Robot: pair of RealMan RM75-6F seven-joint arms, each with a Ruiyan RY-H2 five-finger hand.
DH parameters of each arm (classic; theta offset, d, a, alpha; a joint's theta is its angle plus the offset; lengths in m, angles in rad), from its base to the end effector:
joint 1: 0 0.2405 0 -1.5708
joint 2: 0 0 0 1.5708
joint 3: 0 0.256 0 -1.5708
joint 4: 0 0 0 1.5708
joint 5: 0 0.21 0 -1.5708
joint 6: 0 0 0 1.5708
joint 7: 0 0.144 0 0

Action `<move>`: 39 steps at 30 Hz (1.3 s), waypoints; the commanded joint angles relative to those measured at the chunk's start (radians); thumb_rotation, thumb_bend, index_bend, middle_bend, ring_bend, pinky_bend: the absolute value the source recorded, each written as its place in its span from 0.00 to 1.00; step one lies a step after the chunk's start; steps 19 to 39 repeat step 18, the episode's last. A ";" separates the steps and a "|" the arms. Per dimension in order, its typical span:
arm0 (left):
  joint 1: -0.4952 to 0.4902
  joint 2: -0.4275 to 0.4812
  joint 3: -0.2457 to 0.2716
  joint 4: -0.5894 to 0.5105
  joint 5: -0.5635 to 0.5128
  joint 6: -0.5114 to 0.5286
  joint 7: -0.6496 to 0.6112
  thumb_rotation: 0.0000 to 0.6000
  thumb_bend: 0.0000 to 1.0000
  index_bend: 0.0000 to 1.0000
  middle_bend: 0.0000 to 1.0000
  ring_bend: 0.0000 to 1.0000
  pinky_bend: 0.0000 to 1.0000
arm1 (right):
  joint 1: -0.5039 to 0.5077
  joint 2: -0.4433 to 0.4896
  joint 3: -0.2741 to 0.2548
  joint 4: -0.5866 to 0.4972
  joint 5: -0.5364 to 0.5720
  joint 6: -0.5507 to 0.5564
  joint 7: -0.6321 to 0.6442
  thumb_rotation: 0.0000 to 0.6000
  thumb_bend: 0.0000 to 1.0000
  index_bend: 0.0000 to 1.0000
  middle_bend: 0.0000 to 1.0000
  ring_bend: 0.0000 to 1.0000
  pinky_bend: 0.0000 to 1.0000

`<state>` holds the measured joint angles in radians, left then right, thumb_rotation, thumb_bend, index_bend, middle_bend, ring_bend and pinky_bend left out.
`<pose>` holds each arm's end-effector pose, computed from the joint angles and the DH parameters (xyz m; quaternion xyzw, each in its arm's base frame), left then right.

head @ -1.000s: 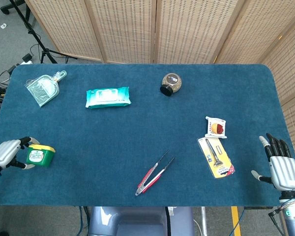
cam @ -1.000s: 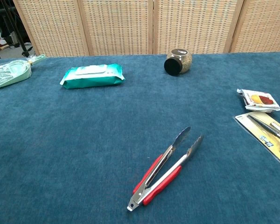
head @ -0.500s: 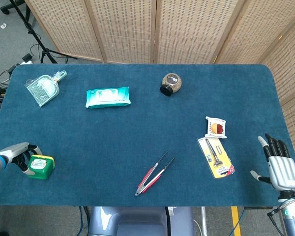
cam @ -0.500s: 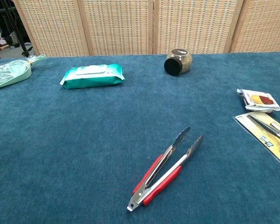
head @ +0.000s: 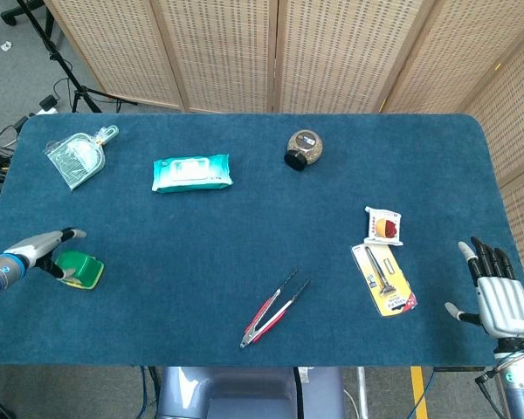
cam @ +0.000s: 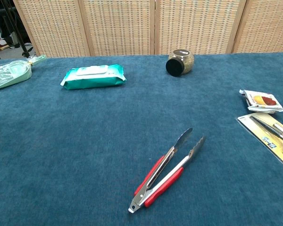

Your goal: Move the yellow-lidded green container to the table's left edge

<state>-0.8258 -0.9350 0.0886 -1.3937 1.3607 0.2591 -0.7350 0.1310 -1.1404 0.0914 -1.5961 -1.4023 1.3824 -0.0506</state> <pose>-0.3118 0.3464 0.1566 -0.6312 -0.6495 -0.1143 0.4083 -0.3182 -0.2039 0.1513 0.5924 -0.4027 0.3581 0.5989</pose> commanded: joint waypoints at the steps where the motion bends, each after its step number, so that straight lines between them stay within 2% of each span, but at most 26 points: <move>1: 0.090 -0.026 -0.049 0.000 -0.104 0.209 0.110 1.00 0.36 0.00 0.00 0.00 0.00 | -0.001 0.000 -0.001 -0.001 -0.002 0.002 0.001 1.00 0.00 0.00 0.00 0.00 0.00; 4: 0.125 0.002 -0.070 -0.042 -0.108 0.280 0.111 1.00 0.36 0.00 0.00 0.00 0.00 | -0.001 0.001 0.000 -0.001 -0.001 0.003 0.002 1.00 0.00 0.00 0.00 0.00 0.00; 6: 0.147 0.025 -0.074 -0.064 -0.090 0.321 0.112 1.00 0.29 0.00 0.00 0.00 0.00 | -0.001 0.002 0.001 -0.001 0.000 0.003 0.003 1.00 0.00 0.00 0.00 0.00 0.00; 7: 0.171 0.039 -0.077 -0.079 -0.074 0.373 0.121 1.00 0.25 0.00 0.00 0.00 0.00 | -0.001 0.002 0.002 -0.001 0.000 0.003 0.004 1.00 0.00 0.00 0.00 0.00 0.00; 8: 0.196 0.043 -0.079 -0.085 -0.065 0.428 0.137 1.00 0.16 0.00 0.00 0.00 0.00 | -0.001 0.002 0.002 -0.001 0.000 0.004 0.005 1.00 0.00 0.00 0.00 0.00 0.00; 10: 0.289 0.019 -0.089 -0.092 -0.067 0.634 0.232 1.00 0.05 0.00 0.00 0.00 0.00 | -0.002 0.000 0.002 0.002 -0.007 0.011 0.006 1.00 0.00 0.00 0.00 0.00 0.00; 11: 0.314 0.003 -0.093 -0.090 -0.071 0.691 0.268 1.00 0.01 0.00 0.00 0.00 0.00 | -0.002 0.000 0.001 0.003 -0.010 0.013 0.006 1.00 0.00 0.00 0.00 0.00 0.00; 13: 0.392 -0.063 -0.104 -0.086 -0.098 0.855 0.378 1.00 0.00 0.00 0.00 0.00 0.00 | -0.003 -0.005 0.000 0.010 -0.020 0.022 0.007 1.00 0.00 0.00 0.00 0.00 0.00; 16: 0.449 -0.117 -0.102 -0.086 -0.121 0.940 0.451 1.00 0.00 0.00 0.00 0.00 0.00 | -0.004 -0.010 -0.001 0.016 -0.030 0.030 0.007 1.00 0.00 0.00 0.00 0.00 0.00; 18: 0.479 -0.142 -0.097 -0.084 -0.137 0.970 0.488 1.00 0.00 0.00 0.00 0.00 0.00 | -0.005 -0.011 -0.002 0.018 -0.034 0.034 0.007 1.00 0.00 0.00 0.00 0.00 0.00; 39: 0.479 -0.142 -0.097 -0.084 -0.137 0.970 0.488 1.00 0.00 0.00 0.00 0.00 0.00 | -0.005 -0.011 -0.002 0.018 -0.034 0.034 0.007 1.00 0.00 0.00 0.00 0.00 0.00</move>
